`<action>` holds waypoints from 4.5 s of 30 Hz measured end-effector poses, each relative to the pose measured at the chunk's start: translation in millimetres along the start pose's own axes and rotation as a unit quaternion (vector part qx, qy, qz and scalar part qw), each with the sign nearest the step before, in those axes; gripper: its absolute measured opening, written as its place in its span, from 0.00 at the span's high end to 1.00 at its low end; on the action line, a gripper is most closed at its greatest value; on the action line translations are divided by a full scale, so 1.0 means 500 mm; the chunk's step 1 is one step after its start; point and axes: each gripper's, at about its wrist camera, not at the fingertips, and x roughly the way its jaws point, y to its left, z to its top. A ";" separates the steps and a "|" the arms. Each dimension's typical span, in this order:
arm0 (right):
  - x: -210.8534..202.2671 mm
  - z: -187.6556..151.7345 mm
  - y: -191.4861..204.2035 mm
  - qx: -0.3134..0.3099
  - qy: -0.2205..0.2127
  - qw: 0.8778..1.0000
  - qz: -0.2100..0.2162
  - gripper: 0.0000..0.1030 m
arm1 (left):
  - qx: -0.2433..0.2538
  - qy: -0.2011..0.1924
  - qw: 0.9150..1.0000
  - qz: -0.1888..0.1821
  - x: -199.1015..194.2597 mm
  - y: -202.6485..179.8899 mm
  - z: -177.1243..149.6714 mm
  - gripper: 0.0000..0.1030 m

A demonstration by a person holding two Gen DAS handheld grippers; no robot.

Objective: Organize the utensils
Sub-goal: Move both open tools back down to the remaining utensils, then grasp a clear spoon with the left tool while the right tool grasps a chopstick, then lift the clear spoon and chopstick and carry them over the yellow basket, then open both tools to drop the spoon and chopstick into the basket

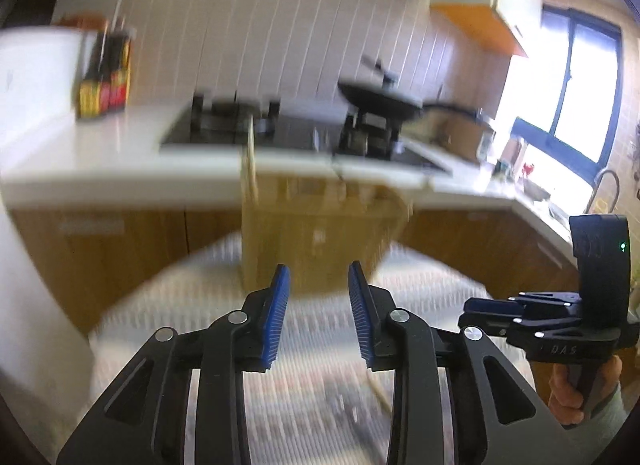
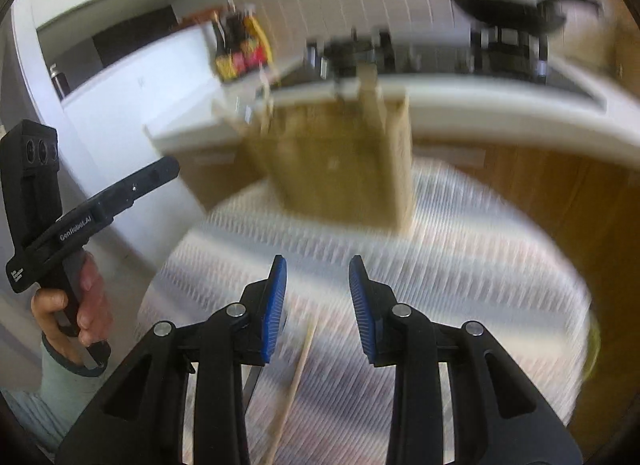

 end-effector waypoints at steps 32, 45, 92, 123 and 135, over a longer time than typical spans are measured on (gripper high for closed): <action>0.089 -0.194 0.020 -0.004 0.088 0.991 -0.106 0.96 | 0.059 0.240 0.965 0.090 0.195 -0.117 -0.190 0.89; 0.112 -0.165 -0.002 0.011 0.128 0.988 -0.087 0.92 | 0.024 0.235 0.967 0.093 0.138 -0.044 -0.176 0.90; -0.059 0.288 0.034 -0.022 -0.194 0.980 0.028 0.96 | -0.011 -0.151 0.989 0.005 0.049 -0.022 0.242 0.90; 0.112 0.330 -0.099 -0.047 -0.298 0.953 -0.027 0.89 | -0.008 -0.246 0.969 0.023 0.250 0.051 0.219 0.84; -0.030 0.203 -0.064 -0.035 -0.311 0.950 -0.011 0.52 | -0.025 -0.239 0.971 0.002 0.112 0.044 0.168 0.43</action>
